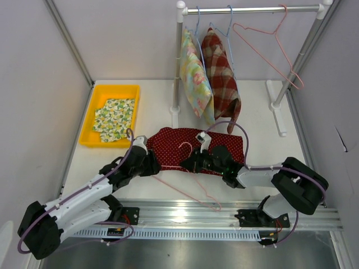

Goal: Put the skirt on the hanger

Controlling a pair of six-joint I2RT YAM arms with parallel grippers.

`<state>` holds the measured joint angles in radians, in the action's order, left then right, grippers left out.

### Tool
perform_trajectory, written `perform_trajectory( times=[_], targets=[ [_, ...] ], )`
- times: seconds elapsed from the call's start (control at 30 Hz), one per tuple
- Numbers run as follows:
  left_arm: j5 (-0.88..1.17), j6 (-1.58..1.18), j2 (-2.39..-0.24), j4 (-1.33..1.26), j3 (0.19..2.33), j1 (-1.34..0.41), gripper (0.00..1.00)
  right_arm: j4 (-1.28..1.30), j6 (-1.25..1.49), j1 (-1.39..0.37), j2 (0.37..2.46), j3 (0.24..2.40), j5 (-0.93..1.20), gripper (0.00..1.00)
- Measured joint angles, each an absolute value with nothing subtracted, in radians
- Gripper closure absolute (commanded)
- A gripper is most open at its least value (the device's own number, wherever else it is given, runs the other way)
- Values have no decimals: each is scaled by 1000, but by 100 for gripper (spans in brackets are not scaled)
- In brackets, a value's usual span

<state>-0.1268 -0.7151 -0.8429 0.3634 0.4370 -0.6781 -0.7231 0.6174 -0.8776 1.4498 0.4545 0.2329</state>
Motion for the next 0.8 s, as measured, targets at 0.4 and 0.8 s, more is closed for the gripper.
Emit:
perform_trajectory(
  times=[0.4, 0.8],
  targets=[
    [-160, -707, -1021, 226, 419, -683, 45, -812, 637, -852, 1532, 455, 237, 100],
    [-183, -698, -1153, 159, 422, -686, 49, -846, 648, -816, 1568, 461, 257, 100]
  ],
)
